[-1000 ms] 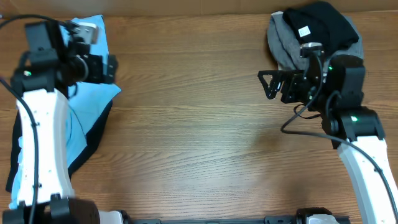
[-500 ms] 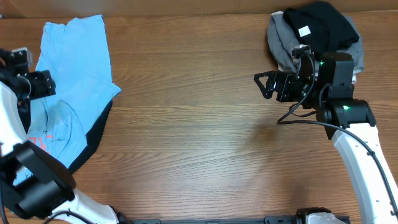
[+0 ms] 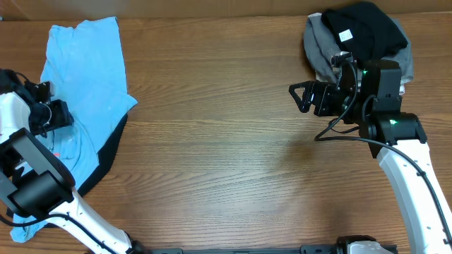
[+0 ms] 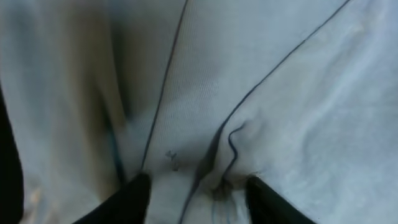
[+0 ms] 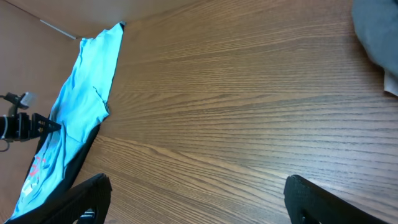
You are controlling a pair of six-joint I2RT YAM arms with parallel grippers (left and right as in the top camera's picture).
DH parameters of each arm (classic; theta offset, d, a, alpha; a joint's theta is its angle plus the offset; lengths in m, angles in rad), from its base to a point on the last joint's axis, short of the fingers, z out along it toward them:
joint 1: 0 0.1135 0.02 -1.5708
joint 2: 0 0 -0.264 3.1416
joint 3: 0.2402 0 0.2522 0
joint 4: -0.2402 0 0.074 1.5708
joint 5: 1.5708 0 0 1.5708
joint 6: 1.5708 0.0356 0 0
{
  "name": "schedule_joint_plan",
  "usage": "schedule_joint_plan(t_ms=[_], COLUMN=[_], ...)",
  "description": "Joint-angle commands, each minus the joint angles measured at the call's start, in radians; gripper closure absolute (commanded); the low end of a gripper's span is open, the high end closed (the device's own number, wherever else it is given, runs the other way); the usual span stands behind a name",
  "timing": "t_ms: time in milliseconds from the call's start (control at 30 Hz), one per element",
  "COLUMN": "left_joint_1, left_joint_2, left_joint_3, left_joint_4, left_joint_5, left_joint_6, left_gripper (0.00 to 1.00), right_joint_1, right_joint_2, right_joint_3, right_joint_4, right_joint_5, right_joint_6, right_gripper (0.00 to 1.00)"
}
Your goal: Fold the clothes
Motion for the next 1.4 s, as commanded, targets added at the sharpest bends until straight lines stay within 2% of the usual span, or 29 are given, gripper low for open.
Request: schedule_joint_plan(t_ms=[0, 133, 267, 367, 467, 567, 733, 933, 1133, 1367], left_joint_1=[-0.009, -0.021, -0.043, -0.069, -0.102, -0.147, -0.254, -0.399, -0.573, -0.734], left_joint_2=[0.021, 0.021, 0.021, 0.021, 0.021, 0.021, 0.013, 0.006, 0.006, 0.006], left_joint_3=[0.019, 0.019, 0.019, 0.022, 0.039, 0.091, 0.253, 0.464, 0.655, 0.837], left_joint_4=[0.011, 0.023, 0.022, 0.022, 0.007, -0.054, -0.239, -0.441, -0.552, -0.536], left_joint_5=[-0.002, 0.003, 0.005, 0.06, 0.113, 0.118, 0.13, 0.136, 0.182, 0.24], left_joint_6=[0.016, 0.009, -0.003, -0.06, -0.101, -0.126, -0.125, -0.121, -0.096, -0.099], left_gripper=[0.59, 0.71, 0.91, 0.96, 0.96, 0.96, 0.96, 0.96, 0.96, 0.96], right_joint_1=[-0.004, -0.004, -0.004, -0.004, -0.004, -0.008, -0.009, -0.02, -0.092, -0.108], right_joint_2=[0.002, 0.002, 0.002, 0.002, 0.002, 0.001, -0.009, -0.05, -0.128, -0.177], right_joint_3=[0.024, 0.024, 0.024, 0.024, 0.024, 0.024, 0.037, 0.066, 0.079, 0.079], right_joint_4=[0.0, 0.0, 0.0, 0.0, 0.007, 0.024, 0.037, 0.013, -0.083, -0.183], right_joint_5=[0.006, 0.006, 0.007, 0.023, 0.026, 0.025, 0.025, 0.025, 0.008, -0.007], right_joint_6=[-0.007, -0.007, -0.007, -0.007, -0.007, -0.006, -0.003, 0.025, 0.062, 0.06], right_gripper=[0.1, 0.1, 0.12, 0.13, 0.17, 0.27, 0.38, 0.45, 0.47, 0.46])
